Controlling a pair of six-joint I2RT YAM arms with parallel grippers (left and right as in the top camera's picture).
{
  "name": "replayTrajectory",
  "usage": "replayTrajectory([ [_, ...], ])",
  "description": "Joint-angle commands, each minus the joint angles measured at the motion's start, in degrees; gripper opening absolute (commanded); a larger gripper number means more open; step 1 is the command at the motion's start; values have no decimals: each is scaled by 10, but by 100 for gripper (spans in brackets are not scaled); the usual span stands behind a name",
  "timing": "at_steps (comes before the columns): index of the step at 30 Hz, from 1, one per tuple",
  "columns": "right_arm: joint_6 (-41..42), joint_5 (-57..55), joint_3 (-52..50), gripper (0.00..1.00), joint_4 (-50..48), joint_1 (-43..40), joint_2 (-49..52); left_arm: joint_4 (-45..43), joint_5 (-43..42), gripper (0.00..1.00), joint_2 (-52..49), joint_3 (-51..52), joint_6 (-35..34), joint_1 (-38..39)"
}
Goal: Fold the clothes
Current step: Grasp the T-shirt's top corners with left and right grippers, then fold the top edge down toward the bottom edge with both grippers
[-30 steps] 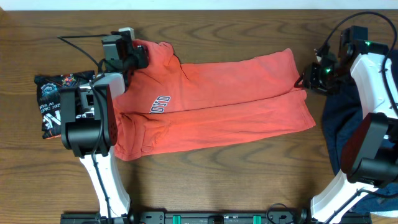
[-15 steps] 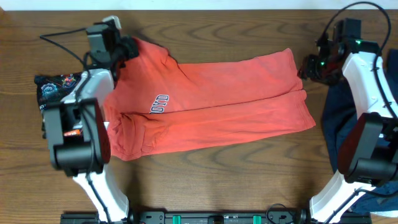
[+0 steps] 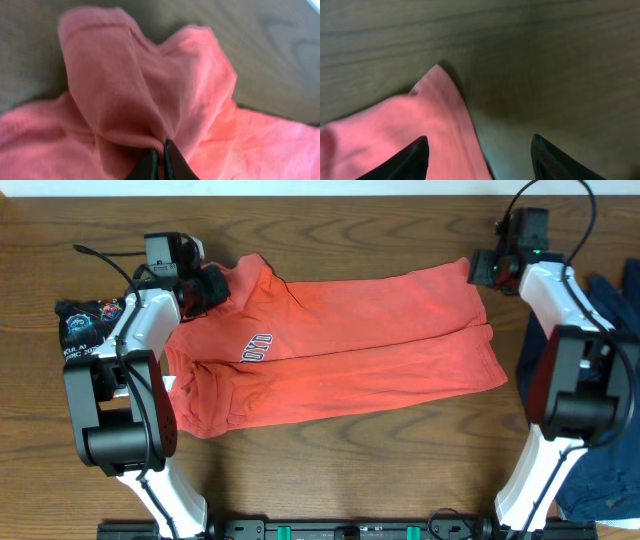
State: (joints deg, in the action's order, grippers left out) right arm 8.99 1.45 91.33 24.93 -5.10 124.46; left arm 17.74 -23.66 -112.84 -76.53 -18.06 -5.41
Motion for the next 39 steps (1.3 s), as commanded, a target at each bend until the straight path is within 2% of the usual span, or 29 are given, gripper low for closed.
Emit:
replayTrajectory([
  [1,17,-6,6,63,-29,9,27,19,-3,6,-2,-3,0,1],
  [11,37,1,6,61,-144,35,88,54,-3,6,-2,-3,2,1],
  [18,49,17,6,55,-159,48,94,59,1,6,-2,-3,4,1],
  [21,52,17,6,40,-161,49,94,60,3,6,-2,-3,4,1],
  [23,66,9,6,17,-159,49,94,60,3,6,-2,-3,4,1],
  [24,75,1,6,1,-157,48,94,60,3,6,-2,-3,4,1],
  [32,94,-21,6,1,-128,45,80,58,2,6,10,-4,4,-10],
  [39,94,-22,6,1,-94,34,14,41,1,6,84,-4,4,-49],
])
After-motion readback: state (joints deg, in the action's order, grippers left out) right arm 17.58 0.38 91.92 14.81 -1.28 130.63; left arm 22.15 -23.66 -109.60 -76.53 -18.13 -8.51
